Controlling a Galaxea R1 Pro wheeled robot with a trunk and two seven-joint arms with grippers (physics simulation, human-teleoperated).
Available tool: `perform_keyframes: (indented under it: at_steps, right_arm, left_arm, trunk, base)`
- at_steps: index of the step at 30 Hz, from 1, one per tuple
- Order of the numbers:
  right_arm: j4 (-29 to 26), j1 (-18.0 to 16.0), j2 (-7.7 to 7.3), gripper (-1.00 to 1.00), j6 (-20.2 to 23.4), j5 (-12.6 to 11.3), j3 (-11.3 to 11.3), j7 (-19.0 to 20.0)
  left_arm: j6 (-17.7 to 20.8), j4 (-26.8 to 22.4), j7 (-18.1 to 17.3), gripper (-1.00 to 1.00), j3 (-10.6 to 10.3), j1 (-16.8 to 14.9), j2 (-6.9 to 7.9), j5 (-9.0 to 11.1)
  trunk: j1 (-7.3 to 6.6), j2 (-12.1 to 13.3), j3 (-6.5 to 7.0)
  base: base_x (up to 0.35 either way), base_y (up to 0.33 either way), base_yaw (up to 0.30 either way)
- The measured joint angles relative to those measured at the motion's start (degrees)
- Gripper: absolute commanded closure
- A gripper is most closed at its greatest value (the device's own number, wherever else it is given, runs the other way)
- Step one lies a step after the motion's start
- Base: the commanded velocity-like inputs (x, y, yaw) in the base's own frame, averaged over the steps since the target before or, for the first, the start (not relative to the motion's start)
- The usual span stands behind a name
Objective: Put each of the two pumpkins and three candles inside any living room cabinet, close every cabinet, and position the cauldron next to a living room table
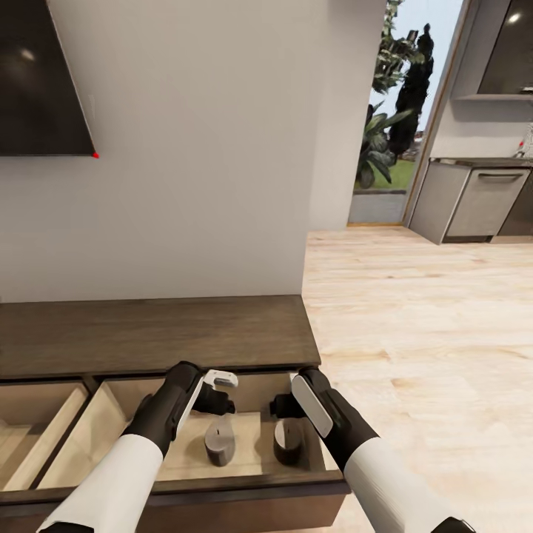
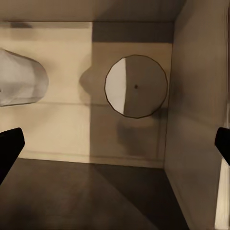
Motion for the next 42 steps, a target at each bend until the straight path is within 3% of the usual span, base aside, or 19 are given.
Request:
perform_keyframes:
  at_steps: [25,28,33,36,42]
  right_arm:
    - [-0.45,0.00,0.00,-1.00,-0.06,0.00,0.01,0.01]
    - [-2.77,0.05,0.00,-1.00,-0.85,0.00,0.31,-0.03]
    - [-11.69,0.58,0.00,-1.00,-1.48,0.05,2.12,-0.22]
    - [-17.10,1.19,0.00,-1.00,-1.33,0.08,2.72,-0.34]
    - [-20.01,1.77,-0.05,-1.00,-1.23,0.14,2.96,-0.38]
  left_arm:
    - [0.00,-1.07,-0.10,-1.00,-0.08,-0.06,0.04,0.03]
    - [-0.01,-3.19,-0.10,-1.00,-0.03,0.14,0.33,-0.20]
    - [-0.01,-8.60,-0.10,-1.00,-0.06,0.38,0.63,-0.45]
    - [-0.01,-15.63,-0.11,-1.00,-0.12,0.54,0.68,-0.60]
    - [-0.01,-20.83,-0.17,-1.00,-0.04,0.73,0.77,-0.72]
  trunk:
    - [-0.64,0.34,5.54]
    - [-1.20,1.35,6.11]
    - [-2.30,3.35,7.01]
    - [-2.97,4.55,7.55]
    - [-4.28,6.96,8.62]
  base:
    - [-0.090,0.000,0.000]
    - [-0.010,0.000,0.000]
    - [-0.003,0.000,0.000]
    - [0.000,0.000,0.000]
    - [0.000,0.000,0.000]
